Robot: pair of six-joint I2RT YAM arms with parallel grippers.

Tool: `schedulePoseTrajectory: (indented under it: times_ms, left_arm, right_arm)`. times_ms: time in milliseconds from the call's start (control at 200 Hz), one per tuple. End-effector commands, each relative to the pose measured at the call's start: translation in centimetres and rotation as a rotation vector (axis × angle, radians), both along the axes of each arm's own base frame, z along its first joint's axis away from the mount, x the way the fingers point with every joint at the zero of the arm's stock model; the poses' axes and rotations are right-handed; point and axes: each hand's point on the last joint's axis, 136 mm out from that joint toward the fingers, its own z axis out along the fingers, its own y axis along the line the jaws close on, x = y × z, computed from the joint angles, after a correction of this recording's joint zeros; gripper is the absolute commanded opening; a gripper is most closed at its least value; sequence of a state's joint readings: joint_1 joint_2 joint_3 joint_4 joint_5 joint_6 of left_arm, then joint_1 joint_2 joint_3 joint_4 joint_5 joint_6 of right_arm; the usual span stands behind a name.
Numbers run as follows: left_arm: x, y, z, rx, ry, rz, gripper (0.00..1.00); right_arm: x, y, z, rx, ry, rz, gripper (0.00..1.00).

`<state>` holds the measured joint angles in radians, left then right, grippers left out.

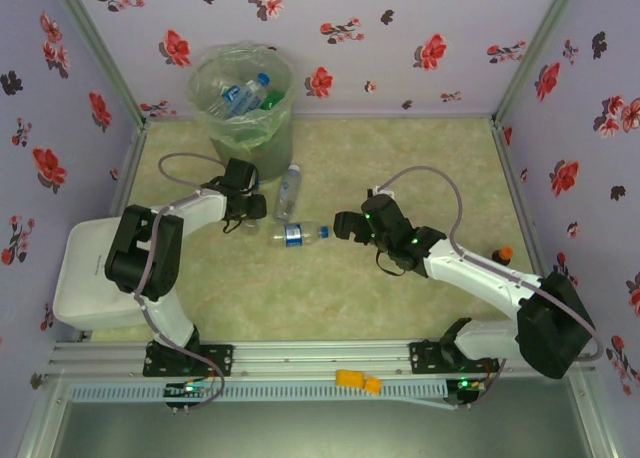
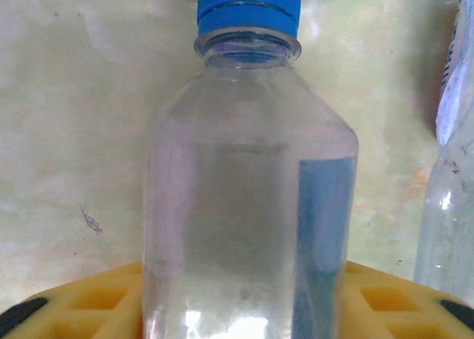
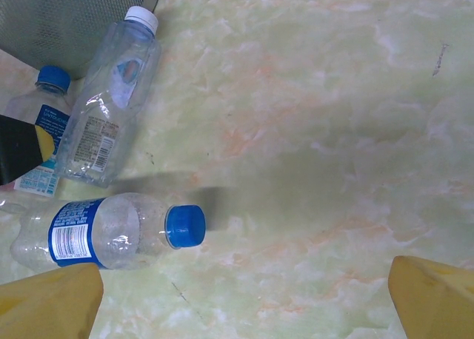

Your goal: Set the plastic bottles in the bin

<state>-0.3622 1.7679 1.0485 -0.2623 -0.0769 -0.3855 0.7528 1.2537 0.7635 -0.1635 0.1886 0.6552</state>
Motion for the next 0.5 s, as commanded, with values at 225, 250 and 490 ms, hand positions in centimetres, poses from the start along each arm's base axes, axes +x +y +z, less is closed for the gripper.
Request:
schedulePoseTrajectory:
  times_ms: [225, 250, 490]
  left_arm:
    - [-3.2, 1.5, 4.8, -0.030, -0.115, 0.040, 0.48]
    - [-3.6, 1.9, 5.4, -0.032, -0.131, 0.047, 0.48]
    - [-7.6, 5.9, 12.8, -0.120, -0.326, 0.146, 0.48]
  right_arm:
    - [0.8, 0.8, 0.6, 0.021, -0.050, 0.016, 1.00]
    - [0.8, 1.0, 0.6, 0.025, -0.051, 0.026, 1.00]
    - [1.1, 2.9, 0.5, 0.048, -0.054, 0.104, 1.00]
